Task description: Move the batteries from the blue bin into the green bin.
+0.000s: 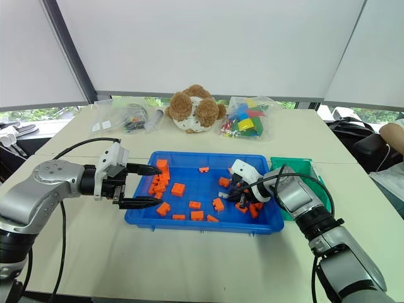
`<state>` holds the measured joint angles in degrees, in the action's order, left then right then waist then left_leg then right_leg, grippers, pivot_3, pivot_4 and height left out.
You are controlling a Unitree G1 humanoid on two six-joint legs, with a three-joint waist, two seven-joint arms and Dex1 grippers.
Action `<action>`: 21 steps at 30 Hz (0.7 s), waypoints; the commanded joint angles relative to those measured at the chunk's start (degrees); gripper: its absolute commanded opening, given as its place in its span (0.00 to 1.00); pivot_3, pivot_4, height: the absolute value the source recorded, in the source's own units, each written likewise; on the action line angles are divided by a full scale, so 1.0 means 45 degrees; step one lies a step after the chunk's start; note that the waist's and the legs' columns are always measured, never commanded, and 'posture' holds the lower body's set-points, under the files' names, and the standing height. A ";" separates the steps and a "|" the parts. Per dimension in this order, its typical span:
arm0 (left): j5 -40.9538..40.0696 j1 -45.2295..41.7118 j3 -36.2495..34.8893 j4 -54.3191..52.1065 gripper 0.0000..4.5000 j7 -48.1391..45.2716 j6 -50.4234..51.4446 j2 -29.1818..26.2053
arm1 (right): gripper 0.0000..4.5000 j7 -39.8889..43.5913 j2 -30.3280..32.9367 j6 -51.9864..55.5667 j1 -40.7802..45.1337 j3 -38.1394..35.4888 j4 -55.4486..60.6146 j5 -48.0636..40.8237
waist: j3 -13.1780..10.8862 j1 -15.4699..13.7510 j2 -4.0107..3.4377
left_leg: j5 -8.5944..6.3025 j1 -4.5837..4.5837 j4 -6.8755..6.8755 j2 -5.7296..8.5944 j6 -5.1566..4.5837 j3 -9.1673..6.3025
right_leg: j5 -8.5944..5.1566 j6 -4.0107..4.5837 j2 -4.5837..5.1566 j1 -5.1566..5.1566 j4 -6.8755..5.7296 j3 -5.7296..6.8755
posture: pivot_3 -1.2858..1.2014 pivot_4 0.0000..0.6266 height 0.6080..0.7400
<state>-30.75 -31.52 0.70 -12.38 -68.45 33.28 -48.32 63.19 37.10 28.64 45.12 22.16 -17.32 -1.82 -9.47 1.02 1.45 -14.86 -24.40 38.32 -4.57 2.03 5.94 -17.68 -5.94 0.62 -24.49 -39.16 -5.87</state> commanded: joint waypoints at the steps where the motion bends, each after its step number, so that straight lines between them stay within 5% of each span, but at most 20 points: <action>1: -0.0181 -0.0007 -0.0454 -0.0391 1.00 0.0061 -0.0038 -0.0182 | 0.01 -0.0002 0.0206 0.0167 0.0189 -0.0499 0.0670 0.0067 | 0.0000 -0.0013 0.0000 | 0.0000 0.0000 0.0000 0.0000 0.0000 -0.0001 | 0.0000 0.0000 0.0000 0.0000 0.0000 0.0000 | 0.52 0.24 0.93; 10: -0.0191 0.0136 -0.0416 -0.0470 1.00 0.0119 -0.0129 -0.0097 | 0.01 -0.1035 0.2579 0.3467 -0.0011 -0.4793 0.4049 -0.1493 | -0.0003 -0.0109 -0.0005 | 0.0000 -0.0002 0.0001 0.0002 0.0000 -0.0001 | 0.0000 0.0000 0.0006 0.0002 -0.0002 0.0001 | 0.52 0.24 0.93; 16: -0.0106 -0.0096 -0.0207 -0.0168 1.00 0.0021 -0.0312 0.0168 | 0.01 -0.1705 0.4803 0.3414 -0.1976 -0.6161 0.3867 -0.1146 | 0.0001 -0.0026 0.0001 | -0.0001 0.0001 0.0001 0.0006 -0.0002 0.0002 | -0.0001 0.0001 0.0007 0.0008 0.0006 -0.0002 | 0.52 0.24 0.93; 21: -0.0081 -0.0396 -0.0032 0.0201 1.00 -0.0068 -0.0407 0.0517 | 0.01 -0.1917 0.5150 0.3144 -0.3153 -0.6363 0.3456 -0.1302 | 0.0003 0.0053 -0.0006 | -0.0001 0.0011 -0.0004 0.0003 -0.0002 0.0001 | 0.0000 0.0000 0.0000 0.0007 0.0001 -0.0006 | 0.52 0.24 0.93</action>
<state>-30.69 -32.07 1.11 -11.20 -68.59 32.14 -46.09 54.86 59.59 43.94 30.62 -4.87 -2.13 -7.44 -9.46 1.26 1.43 -14.86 -24.35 38.30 -4.56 2.03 5.95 -17.68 -5.94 0.62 -24.46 -39.15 -5.90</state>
